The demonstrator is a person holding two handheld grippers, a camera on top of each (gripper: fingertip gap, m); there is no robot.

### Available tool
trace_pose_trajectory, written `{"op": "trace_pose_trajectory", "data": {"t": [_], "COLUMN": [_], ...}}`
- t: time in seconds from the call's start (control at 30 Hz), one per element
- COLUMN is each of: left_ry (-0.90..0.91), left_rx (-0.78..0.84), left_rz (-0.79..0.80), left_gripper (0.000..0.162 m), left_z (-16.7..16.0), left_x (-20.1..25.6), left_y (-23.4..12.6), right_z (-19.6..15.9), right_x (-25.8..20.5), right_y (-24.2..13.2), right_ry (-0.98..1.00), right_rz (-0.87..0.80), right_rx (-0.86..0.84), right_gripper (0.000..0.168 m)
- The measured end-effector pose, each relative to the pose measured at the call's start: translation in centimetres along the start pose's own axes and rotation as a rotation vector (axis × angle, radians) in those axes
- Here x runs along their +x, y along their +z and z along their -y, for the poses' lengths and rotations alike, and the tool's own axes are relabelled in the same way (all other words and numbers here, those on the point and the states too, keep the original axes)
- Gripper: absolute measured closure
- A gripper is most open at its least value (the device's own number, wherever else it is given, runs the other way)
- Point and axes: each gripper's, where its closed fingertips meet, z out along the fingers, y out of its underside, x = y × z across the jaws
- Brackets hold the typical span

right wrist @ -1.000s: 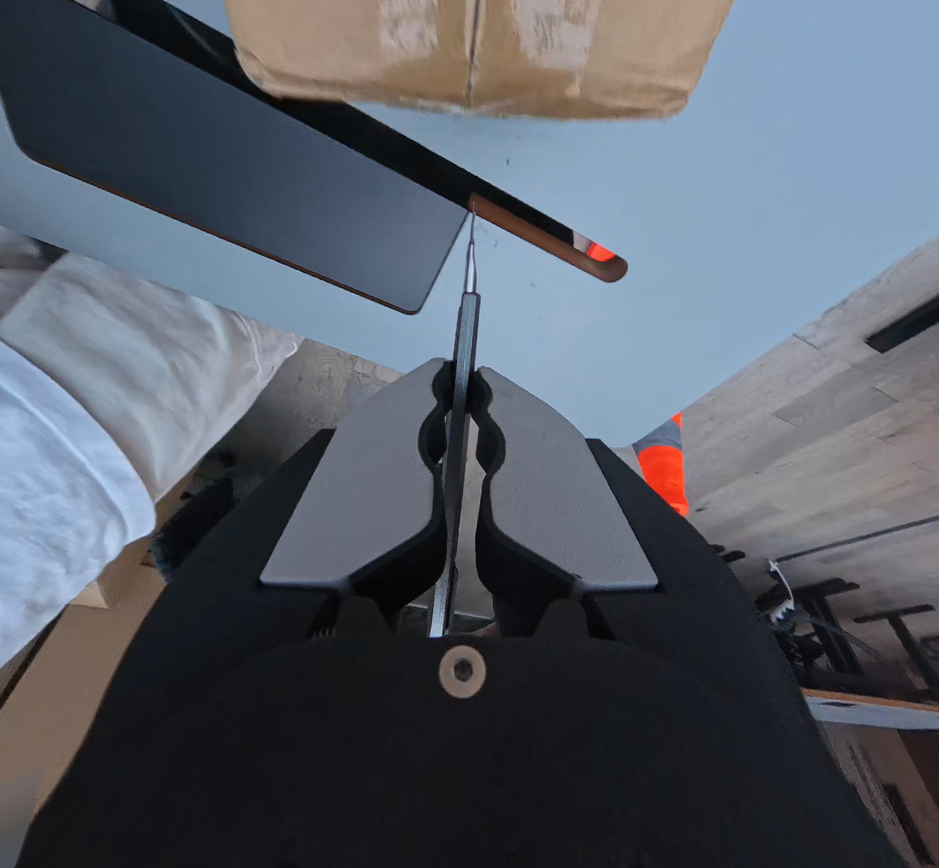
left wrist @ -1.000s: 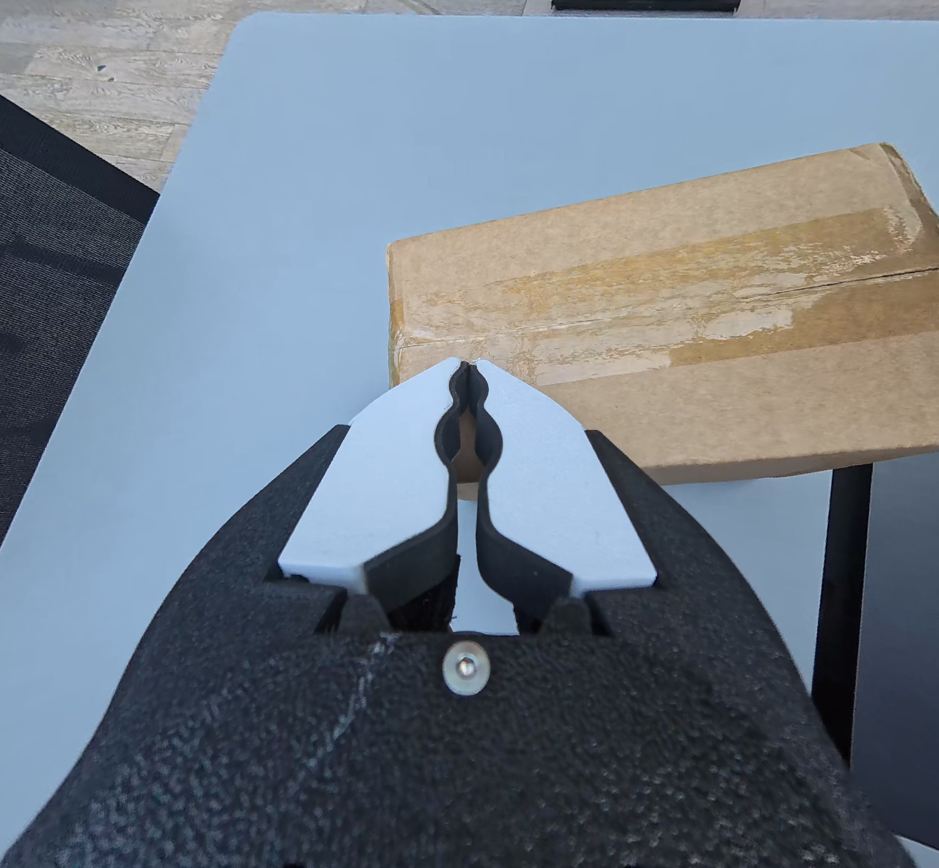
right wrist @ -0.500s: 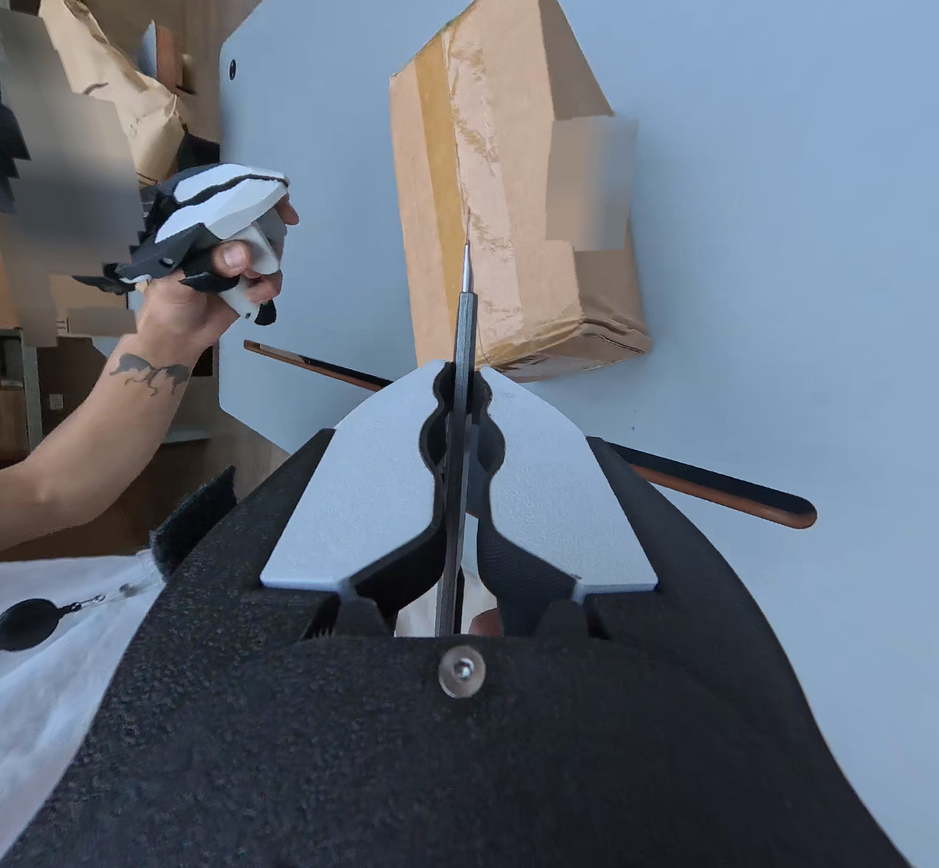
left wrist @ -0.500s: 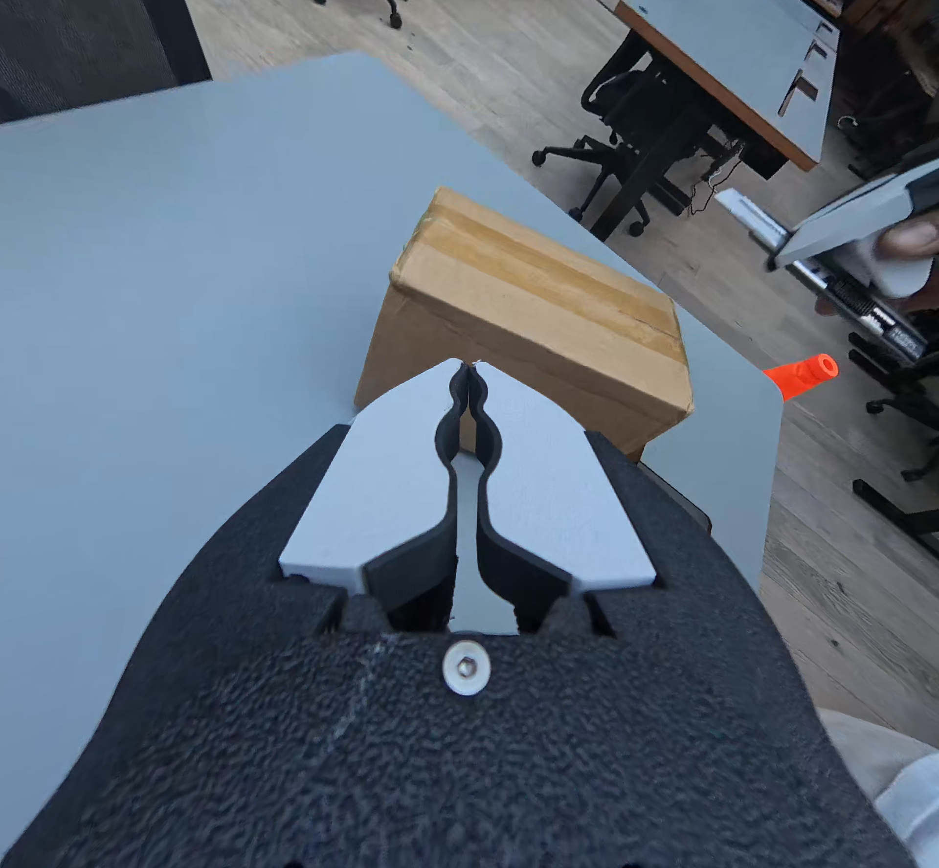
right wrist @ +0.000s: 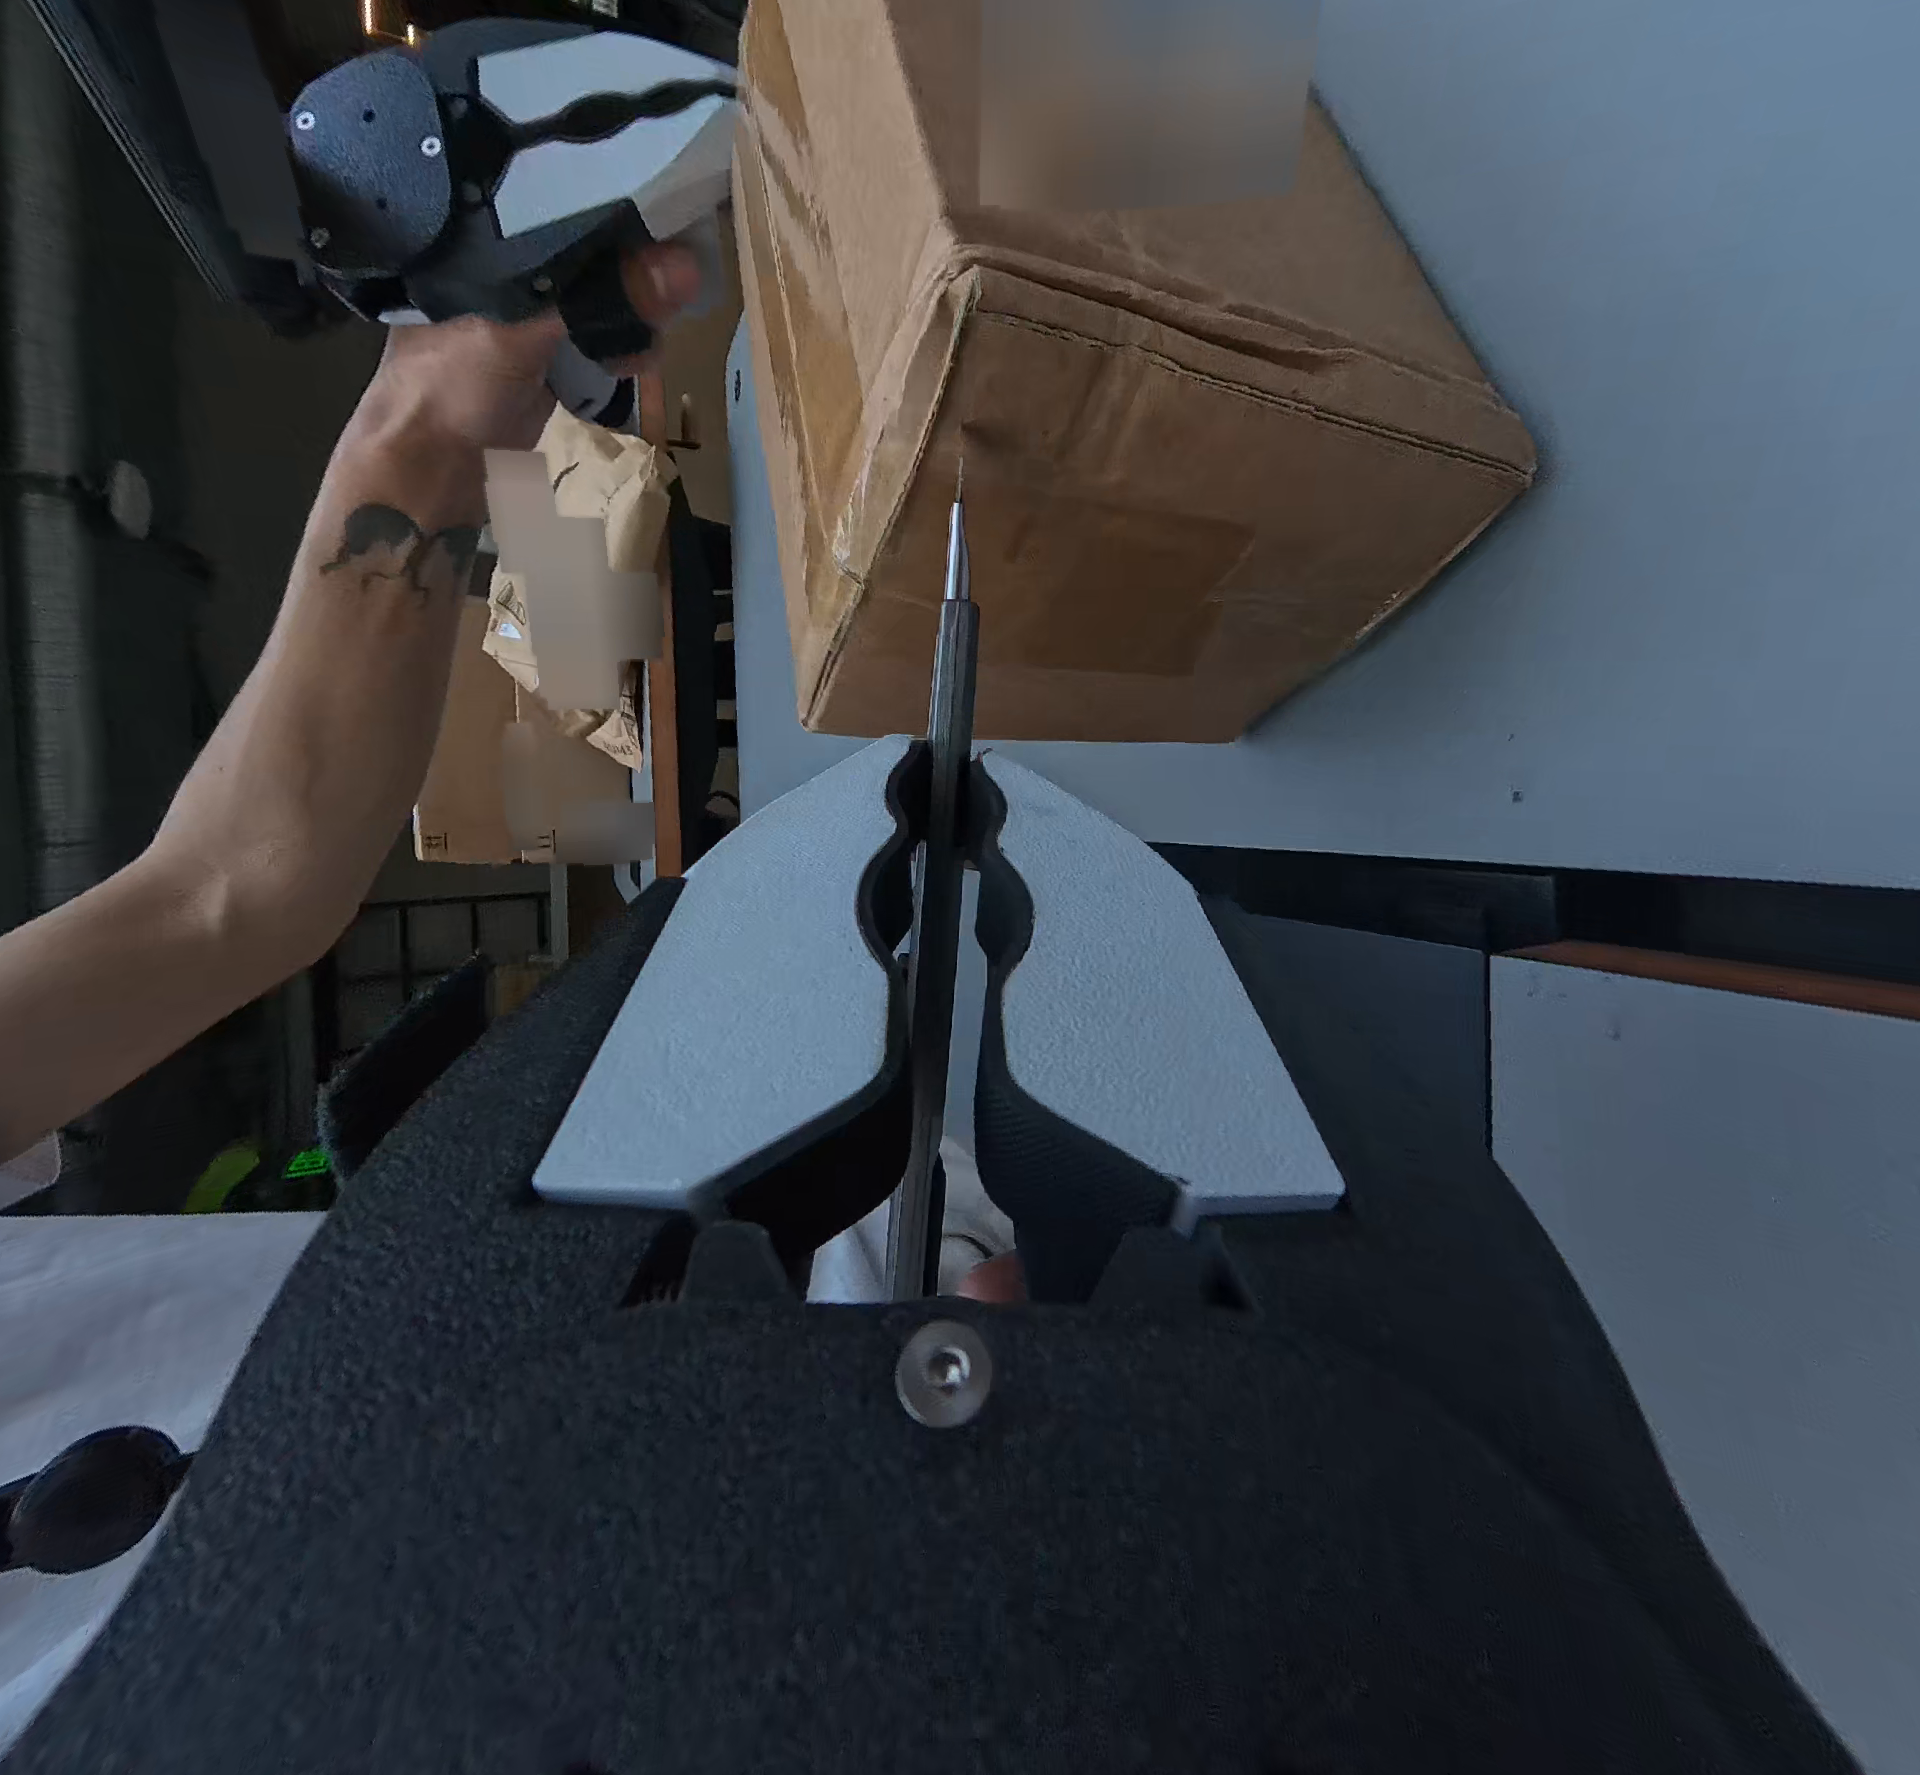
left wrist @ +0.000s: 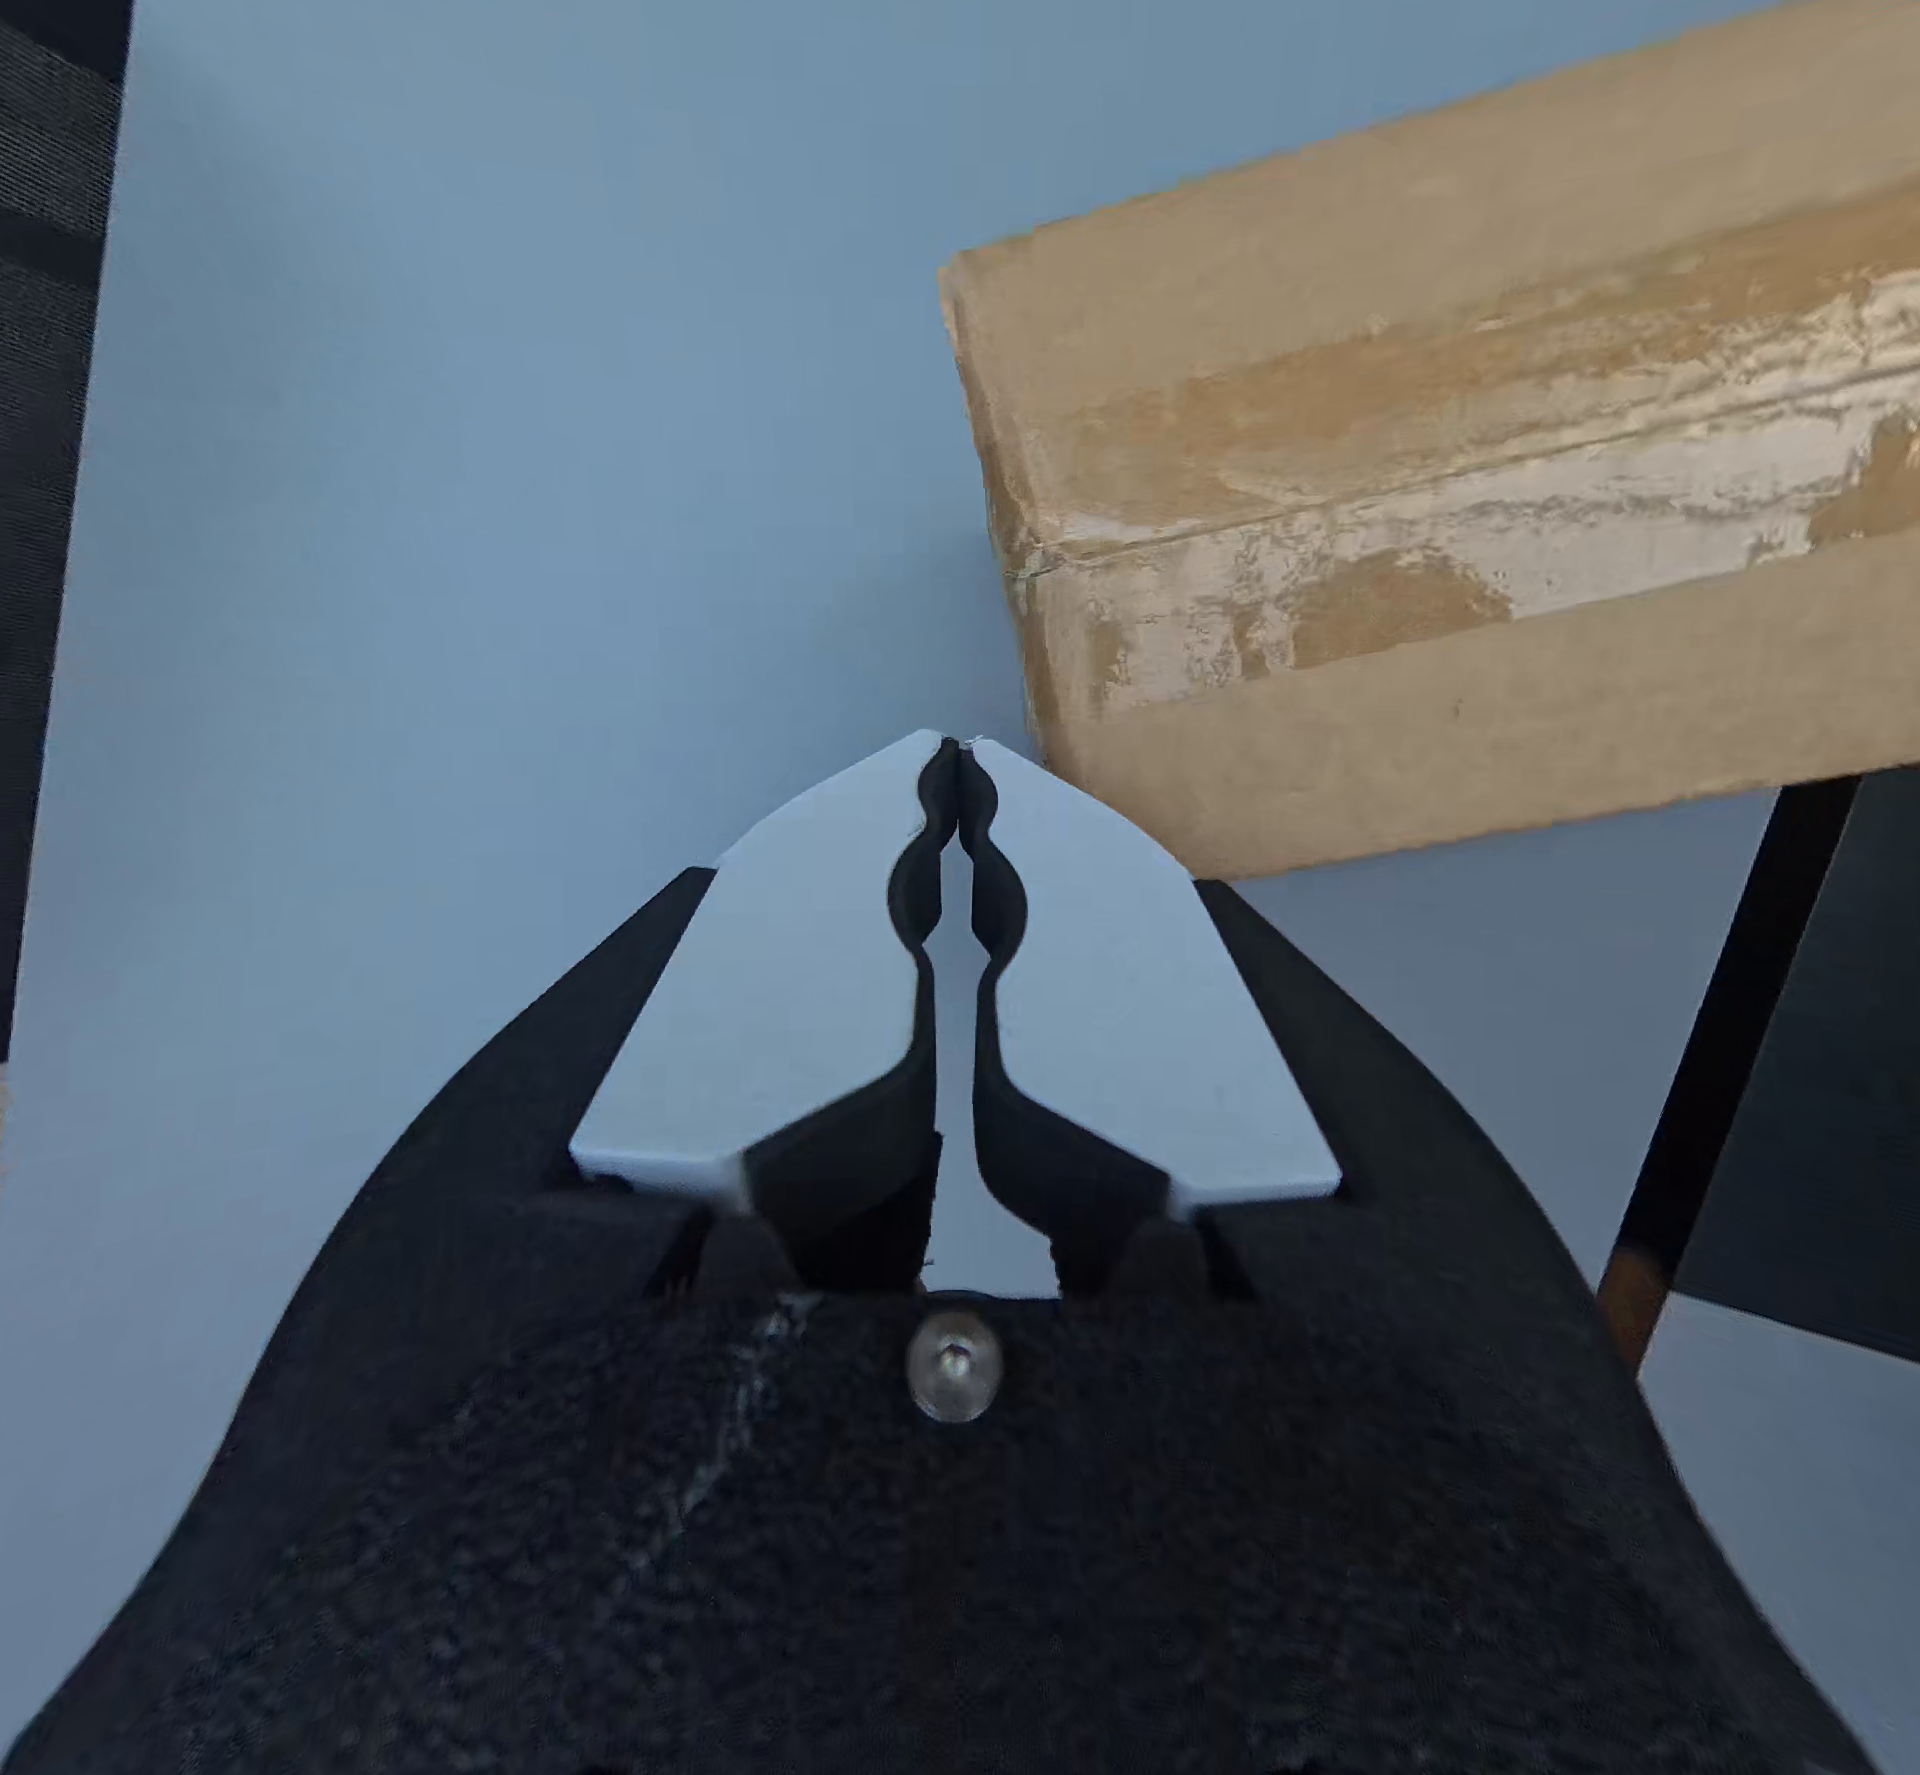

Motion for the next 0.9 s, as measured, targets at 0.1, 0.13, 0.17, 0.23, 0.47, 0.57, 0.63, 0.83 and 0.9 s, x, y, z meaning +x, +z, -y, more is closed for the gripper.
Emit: {"op": "trace_pose_trajectory", "data": {"t": [0.1,0.13,0.17,0.23,0.47,0.57,0.63,0.83,0.9], "left_ry": [0.014,0.002,-0.029,-0.122,-0.626,-0.871,-0.925,-0.928,-0.921], "left_rx": [-0.036,-0.033,-0.023,0.008,0.327,0.629,0.733,0.784,0.792], "left_rz": [-0.005,-0.001,0.012,0.018,-0.026,-0.365,-0.471,-0.555,-0.582], "left_gripper": [0.162,0.162,0.162,0.162,0.162,0.130,0.124,0.146,0.144], "left_z": [-2.7,-3.6,-4.3,-5.4,-4.1,2.3,5.7,8.3,8.4], "left_x": [2.1,2.9,3.6,4.9,9.5,15.4,17.3,18.7,19.1], "left_y": [-1.4,-1.9,-2.3,-3.1,-9.1,-13.2,-14.8,-16.5,-17.0], "right_z": [1.1,1.7,2.3,3.7,7.9,8.6,7.7,5.6,4.9], "right_x": [-0.1,-0.1,0.1,0.5,-3.7,-12.2,-15.6,-20.3,-20.4], "right_y": [-0.1,0.0,0.2,0.6,-3.1,-3.8,-1.9,1.5,1.7], "right_ry": [-0.027,-0.043,-0.070,-0.136,-0.183,-0.094,-0.088,-0.174,-0.216], "right_rz": [0.024,0.026,0.015,-0.016,0.106,0.463,0.553,0.573,0.537], "right_rx": [-0.031,-0.050,-0.077,-0.127,0.012,0.185,0.202,0.206,0.176], "right_gripper": [0.162,0.162,0.162,0.163,0.163,0.163,0.163,0.162,0.163]}}
